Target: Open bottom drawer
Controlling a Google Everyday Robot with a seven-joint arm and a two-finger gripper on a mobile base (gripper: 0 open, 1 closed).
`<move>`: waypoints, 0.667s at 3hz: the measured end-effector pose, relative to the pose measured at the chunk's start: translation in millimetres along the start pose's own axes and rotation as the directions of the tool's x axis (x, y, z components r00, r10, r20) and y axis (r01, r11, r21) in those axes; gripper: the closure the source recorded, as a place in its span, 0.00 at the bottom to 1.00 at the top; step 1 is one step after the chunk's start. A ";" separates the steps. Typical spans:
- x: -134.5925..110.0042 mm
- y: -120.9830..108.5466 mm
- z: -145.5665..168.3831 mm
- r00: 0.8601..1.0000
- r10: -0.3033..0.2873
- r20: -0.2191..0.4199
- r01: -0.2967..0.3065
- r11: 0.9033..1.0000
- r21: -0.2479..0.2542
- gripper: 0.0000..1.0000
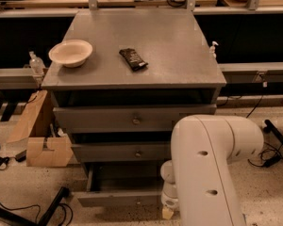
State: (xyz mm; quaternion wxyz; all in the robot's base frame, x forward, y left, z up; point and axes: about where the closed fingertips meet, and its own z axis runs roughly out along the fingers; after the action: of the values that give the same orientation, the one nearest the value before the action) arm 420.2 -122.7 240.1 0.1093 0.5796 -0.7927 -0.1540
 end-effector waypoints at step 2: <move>4.5 -36.3 -65.7 0.973 -0.220 -0.069 0.230 0.938 0.259 1.00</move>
Offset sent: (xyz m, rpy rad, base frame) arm 0.1065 -0.0412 0.0827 -0.0445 -0.4982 0.3928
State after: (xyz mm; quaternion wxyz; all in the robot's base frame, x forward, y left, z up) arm 474.1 -144.9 287.7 0.0281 0.6787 -0.7324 -0.0466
